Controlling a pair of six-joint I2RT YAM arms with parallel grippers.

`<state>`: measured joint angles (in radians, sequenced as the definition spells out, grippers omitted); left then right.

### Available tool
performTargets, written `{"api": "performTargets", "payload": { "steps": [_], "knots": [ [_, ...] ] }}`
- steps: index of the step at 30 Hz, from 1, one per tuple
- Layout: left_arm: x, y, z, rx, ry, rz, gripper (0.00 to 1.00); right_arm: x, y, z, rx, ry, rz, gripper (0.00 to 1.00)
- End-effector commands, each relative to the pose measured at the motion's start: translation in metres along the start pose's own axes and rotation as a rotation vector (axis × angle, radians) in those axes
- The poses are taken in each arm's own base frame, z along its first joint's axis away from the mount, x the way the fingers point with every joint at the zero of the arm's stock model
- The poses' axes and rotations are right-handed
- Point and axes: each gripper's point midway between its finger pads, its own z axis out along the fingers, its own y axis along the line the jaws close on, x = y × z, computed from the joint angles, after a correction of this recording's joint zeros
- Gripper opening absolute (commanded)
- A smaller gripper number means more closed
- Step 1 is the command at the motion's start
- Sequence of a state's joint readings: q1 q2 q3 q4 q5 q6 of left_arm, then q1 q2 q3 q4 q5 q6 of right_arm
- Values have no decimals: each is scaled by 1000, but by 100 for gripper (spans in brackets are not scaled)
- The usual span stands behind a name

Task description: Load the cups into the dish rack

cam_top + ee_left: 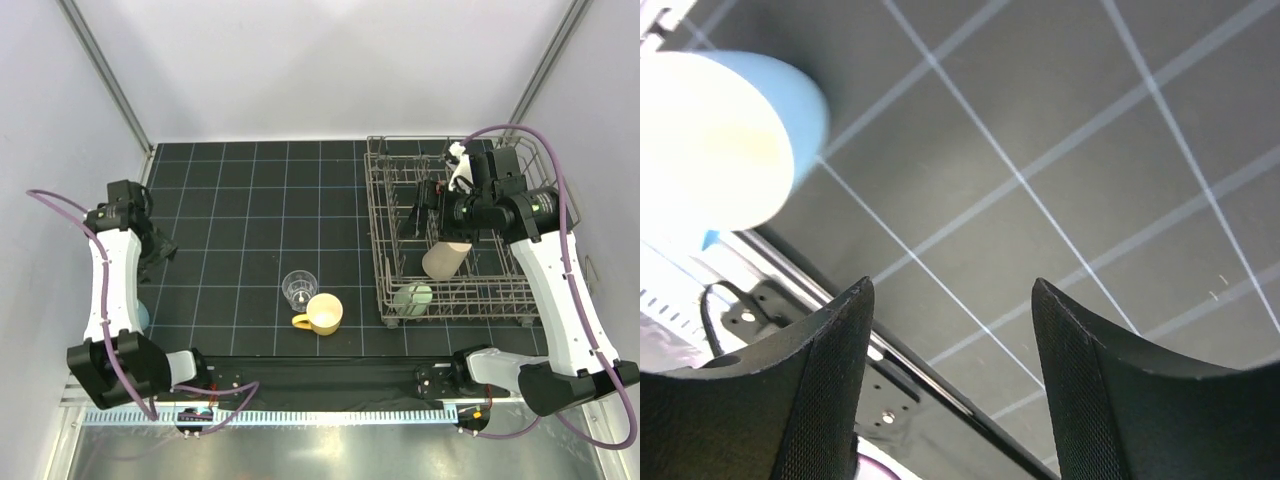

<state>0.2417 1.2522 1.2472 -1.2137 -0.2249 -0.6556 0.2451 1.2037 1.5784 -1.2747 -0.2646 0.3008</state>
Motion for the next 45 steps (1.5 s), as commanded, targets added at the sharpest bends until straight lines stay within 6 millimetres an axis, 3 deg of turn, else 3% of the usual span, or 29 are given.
{"api": "performTargets", "payload": {
  "steps": [1,11,13,15,25,35,45],
  "knots": [
    [-19,20,17,-60,-30,-7,63,-7,31,-17,-159,-38,-71,100],
    [-43,53,33,-220,-50,21,53,4,37,-10,-173,3,-106,100],
    [-42,57,35,-238,-44,25,44,7,36,-9,-169,8,-113,100],
    [-35,60,39,-244,-32,36,41,8,35,-9,-160,7,-124,100],
    [-17,81,45,-322,-19,64,43,5,35,-6,-136,7,-156,100],
    [-18,90,63,-338,16,49,43,4,35,-4,-131,13,-158,100],
    [-11,80,92,-301,84,55,42,5,34,-3,-126,13,-154,100]
  ]
}}
